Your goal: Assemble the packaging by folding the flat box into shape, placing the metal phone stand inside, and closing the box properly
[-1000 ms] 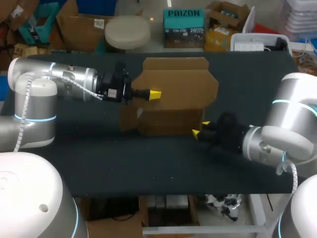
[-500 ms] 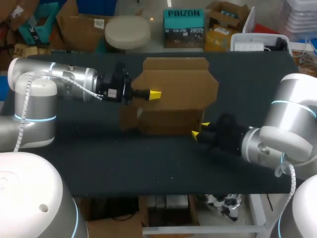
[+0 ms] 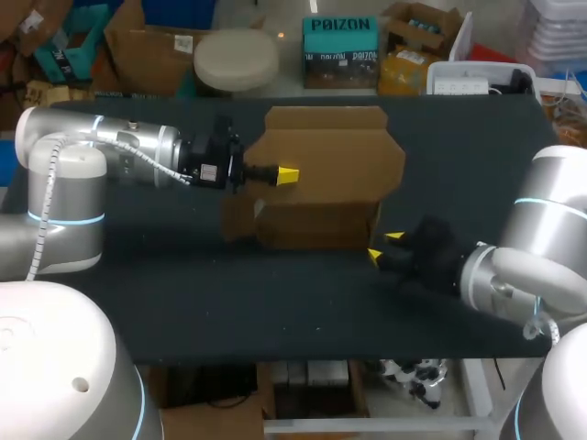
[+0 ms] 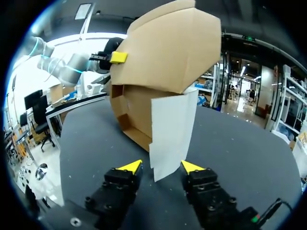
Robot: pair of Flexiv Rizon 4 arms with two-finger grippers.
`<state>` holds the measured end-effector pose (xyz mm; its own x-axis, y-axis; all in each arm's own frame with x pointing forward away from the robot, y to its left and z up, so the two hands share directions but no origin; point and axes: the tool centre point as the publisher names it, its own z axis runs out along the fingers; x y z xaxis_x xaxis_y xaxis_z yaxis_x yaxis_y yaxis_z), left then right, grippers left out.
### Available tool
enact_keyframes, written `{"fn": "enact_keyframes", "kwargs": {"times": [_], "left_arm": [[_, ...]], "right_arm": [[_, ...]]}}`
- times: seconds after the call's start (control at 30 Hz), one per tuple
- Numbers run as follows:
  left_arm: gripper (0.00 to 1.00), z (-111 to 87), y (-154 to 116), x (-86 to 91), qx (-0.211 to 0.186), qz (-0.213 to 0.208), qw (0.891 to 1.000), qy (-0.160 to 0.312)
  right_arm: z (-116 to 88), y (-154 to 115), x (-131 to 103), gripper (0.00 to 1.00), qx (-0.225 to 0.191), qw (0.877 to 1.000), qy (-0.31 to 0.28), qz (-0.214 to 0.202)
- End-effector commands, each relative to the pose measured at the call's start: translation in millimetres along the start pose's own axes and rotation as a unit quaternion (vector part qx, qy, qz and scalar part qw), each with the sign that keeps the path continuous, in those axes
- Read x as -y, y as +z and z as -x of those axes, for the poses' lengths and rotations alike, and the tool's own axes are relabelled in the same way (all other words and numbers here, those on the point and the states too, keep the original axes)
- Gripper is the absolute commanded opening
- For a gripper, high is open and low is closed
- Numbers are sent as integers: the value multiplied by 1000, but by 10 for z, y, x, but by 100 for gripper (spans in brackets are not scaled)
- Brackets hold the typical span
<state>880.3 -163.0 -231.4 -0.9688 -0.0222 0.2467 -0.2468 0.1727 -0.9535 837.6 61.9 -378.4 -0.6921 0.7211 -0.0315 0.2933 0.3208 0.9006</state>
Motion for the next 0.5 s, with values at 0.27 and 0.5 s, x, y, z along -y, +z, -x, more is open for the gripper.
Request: {"fn": "enact_keyframes", "kwargs": {"times": [0.27,0.5], "left_arm": [[0,15,15,-36,-2,2,1000,0],[0,15,15,-36,-2,2,1000,0]], "right_arm": [[177,-193,65,50,-46,999,-2,7],[277,-195,36,50,-97,995,-6,9]]}}
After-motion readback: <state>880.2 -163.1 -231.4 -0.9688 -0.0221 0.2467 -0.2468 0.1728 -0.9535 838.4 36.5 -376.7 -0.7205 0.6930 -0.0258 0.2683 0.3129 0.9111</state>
